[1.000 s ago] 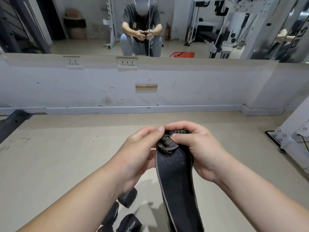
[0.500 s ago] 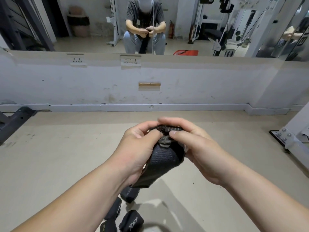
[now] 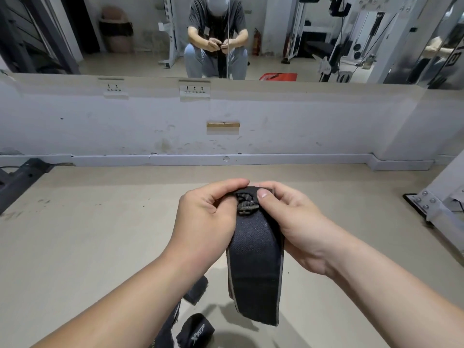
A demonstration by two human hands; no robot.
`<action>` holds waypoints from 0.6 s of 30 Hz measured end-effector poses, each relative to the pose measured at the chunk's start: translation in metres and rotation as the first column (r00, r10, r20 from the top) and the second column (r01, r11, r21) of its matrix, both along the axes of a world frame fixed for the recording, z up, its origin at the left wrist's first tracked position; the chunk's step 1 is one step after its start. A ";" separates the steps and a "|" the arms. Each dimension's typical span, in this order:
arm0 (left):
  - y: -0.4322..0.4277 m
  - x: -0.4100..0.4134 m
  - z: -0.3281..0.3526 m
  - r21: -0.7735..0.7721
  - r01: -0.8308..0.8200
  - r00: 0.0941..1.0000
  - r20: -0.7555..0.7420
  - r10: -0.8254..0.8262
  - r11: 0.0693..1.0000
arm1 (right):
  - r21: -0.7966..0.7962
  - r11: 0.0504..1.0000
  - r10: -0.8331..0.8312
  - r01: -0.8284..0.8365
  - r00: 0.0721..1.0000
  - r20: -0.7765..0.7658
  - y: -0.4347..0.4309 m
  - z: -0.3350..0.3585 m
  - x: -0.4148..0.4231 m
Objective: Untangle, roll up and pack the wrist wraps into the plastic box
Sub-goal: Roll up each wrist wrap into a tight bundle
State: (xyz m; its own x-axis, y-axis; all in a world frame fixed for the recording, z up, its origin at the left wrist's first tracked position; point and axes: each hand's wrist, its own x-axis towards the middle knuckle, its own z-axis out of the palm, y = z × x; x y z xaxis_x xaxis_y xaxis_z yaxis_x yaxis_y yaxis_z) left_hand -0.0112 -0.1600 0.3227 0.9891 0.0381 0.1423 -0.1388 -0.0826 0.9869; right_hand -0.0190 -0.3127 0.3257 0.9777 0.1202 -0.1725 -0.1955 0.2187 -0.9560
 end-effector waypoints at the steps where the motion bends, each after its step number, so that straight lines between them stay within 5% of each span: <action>1: -0.001 0.000 0.000 -0.031 0.005 0.999 -0.035 -0.006 1.000 | -0.026 0.999 -0.023 0.024 0.999 0.034 0.000 -0.001 0.000; 8: 0.004 0.002 0.011 -0.419 0.117 0.921 -0.293 -0.256 0.901 | -0.246 0.953 -0.118 0.176 0.965 0.234 0.000 -0.004 0.004; 18: 0.017 0.003 0.008 -0.231 0.383 0.847 -0.298 -0.440 0.894 | -0.360 0.917 -0.052 0.171 0.947 0.318 -0.001 -0.003 0.000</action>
State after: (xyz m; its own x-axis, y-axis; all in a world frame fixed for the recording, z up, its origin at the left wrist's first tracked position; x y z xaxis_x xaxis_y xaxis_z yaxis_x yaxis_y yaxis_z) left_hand -0.0077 -0.1433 0.3304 0.9048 -0.3896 -0.1721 0.2142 0.0670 0.9745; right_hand -0.0191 -0.3135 0.3226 0.9932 -0.0084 0.1161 0.1131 -0.1667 -0.9795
